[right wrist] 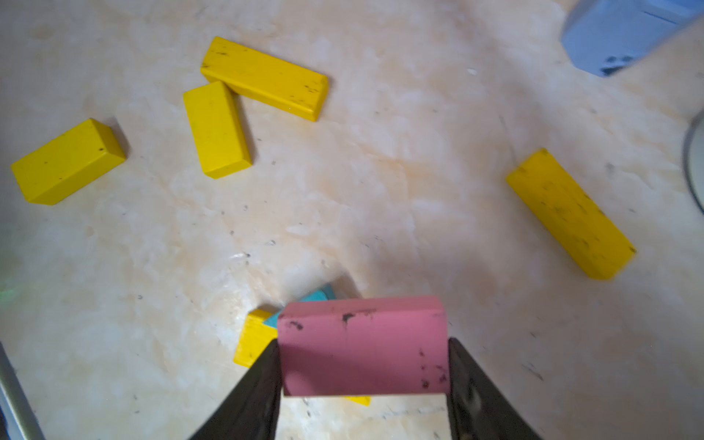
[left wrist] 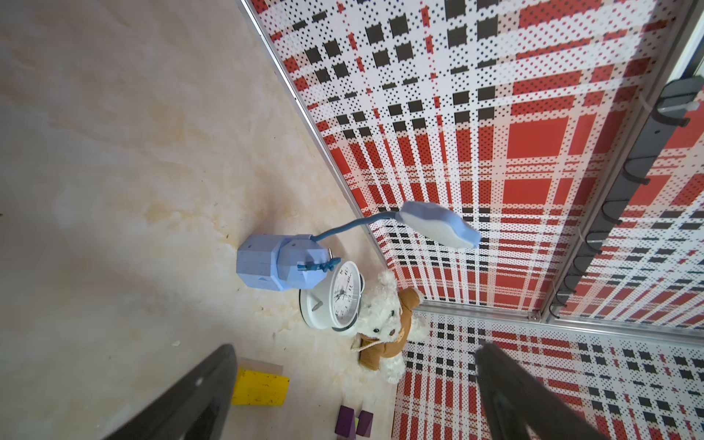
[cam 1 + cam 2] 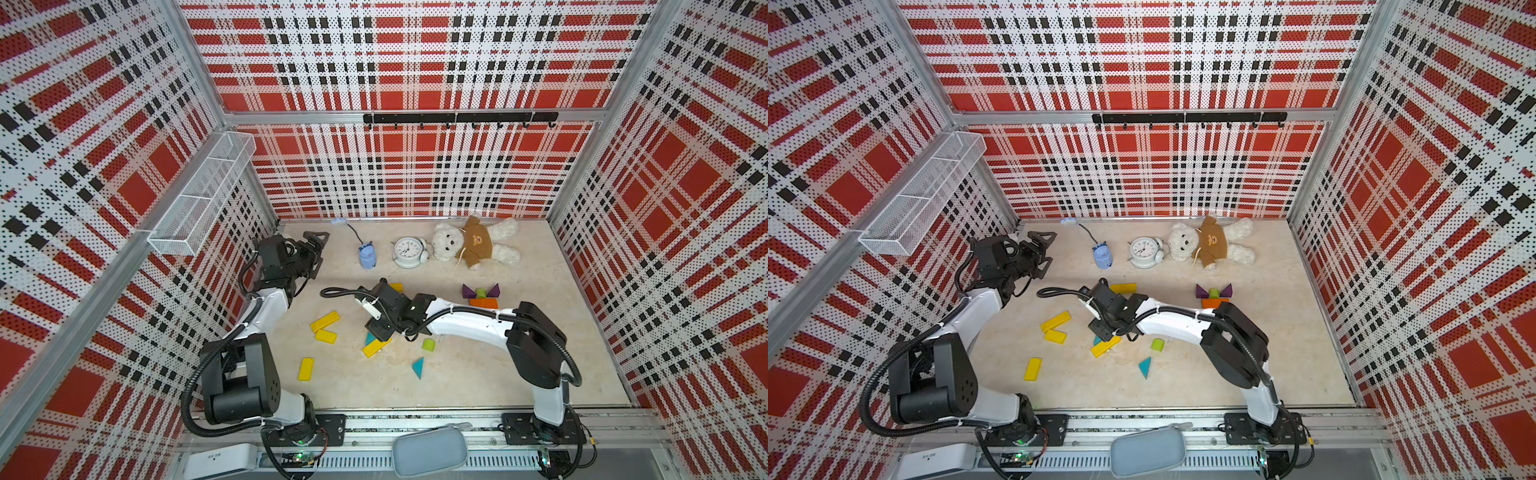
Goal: Assemble a carrot with building blocks
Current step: Pick up the building block from the center of the board, then assemble the building block at the center of the board.
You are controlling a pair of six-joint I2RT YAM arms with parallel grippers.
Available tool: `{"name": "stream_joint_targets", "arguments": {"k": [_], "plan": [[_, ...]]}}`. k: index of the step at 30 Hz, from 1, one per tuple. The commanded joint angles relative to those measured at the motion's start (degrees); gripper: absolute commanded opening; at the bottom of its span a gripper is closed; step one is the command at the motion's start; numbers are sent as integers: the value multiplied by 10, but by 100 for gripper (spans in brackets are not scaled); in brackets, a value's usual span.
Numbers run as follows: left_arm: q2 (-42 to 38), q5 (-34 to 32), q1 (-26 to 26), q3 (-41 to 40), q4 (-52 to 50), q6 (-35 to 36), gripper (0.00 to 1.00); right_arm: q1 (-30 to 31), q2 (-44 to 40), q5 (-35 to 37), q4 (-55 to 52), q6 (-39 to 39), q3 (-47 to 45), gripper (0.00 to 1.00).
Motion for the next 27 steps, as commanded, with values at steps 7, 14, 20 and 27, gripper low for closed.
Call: {"name": "stream_joint_targets", "arguments": {"k": [7,14,20,27], "plan": [[-19,7,-85,-1,18,8,99,-49,-192,92,11,97,-180,58],[-14,2,-178,-1,17,19,99,-117,-348,111,-52,182,-335,59],[-1,4,-252,4,15,29,99,-203,-424,83,-94,249,-428,60],[13,14,-278,5,18,25,99,-280,-470,54,-101,291,-501,60]]}}
